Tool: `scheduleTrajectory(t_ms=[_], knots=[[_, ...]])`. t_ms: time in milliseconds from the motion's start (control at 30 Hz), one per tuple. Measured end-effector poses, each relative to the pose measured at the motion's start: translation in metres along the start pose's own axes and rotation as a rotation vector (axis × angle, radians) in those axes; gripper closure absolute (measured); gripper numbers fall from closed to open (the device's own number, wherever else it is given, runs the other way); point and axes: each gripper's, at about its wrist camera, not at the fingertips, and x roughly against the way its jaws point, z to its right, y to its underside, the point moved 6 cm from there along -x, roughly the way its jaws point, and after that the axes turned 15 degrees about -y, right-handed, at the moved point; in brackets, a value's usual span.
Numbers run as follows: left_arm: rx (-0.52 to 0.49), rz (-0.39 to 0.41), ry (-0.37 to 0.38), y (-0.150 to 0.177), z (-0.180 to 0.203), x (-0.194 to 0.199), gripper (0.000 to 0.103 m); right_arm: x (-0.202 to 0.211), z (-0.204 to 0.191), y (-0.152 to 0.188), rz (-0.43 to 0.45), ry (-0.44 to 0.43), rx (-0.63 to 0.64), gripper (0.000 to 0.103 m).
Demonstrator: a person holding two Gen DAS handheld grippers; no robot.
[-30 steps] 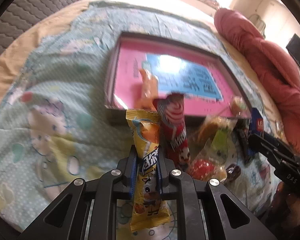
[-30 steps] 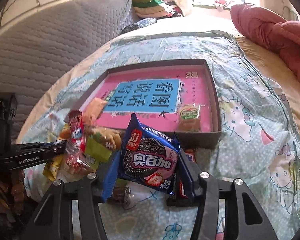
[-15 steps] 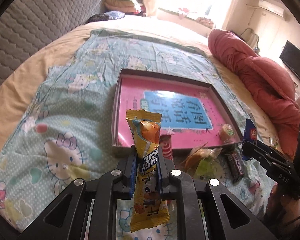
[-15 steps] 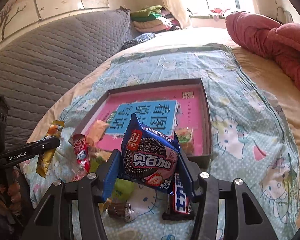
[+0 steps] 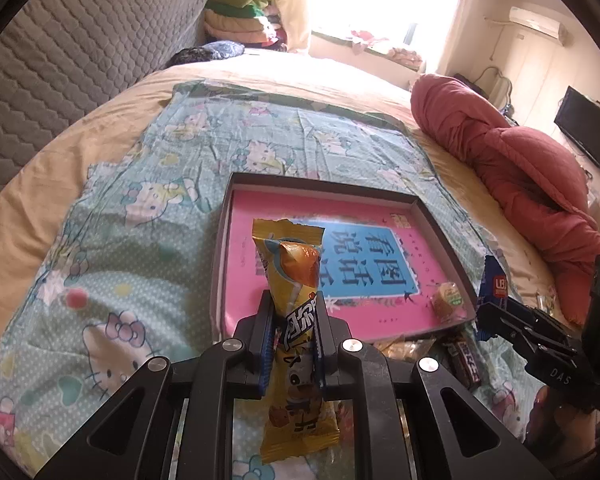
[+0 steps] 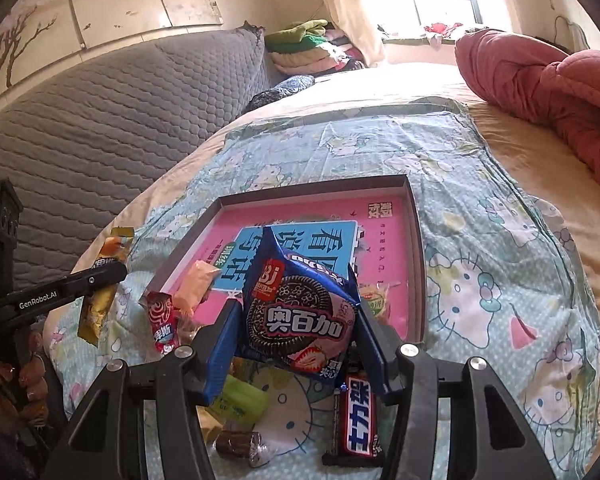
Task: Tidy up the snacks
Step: 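Carry the yellow stick into the tray while the right carries the cookie pack there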
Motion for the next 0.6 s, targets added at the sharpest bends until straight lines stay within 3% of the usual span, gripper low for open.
scheduleTrajectory(t_ms=[600], knots=[[-0.021,0.028,0.028,-0.017,0.021,-0.015,0.087,-0.006,0.011,-0.018,0.02,0.011,0.017,0.048]])
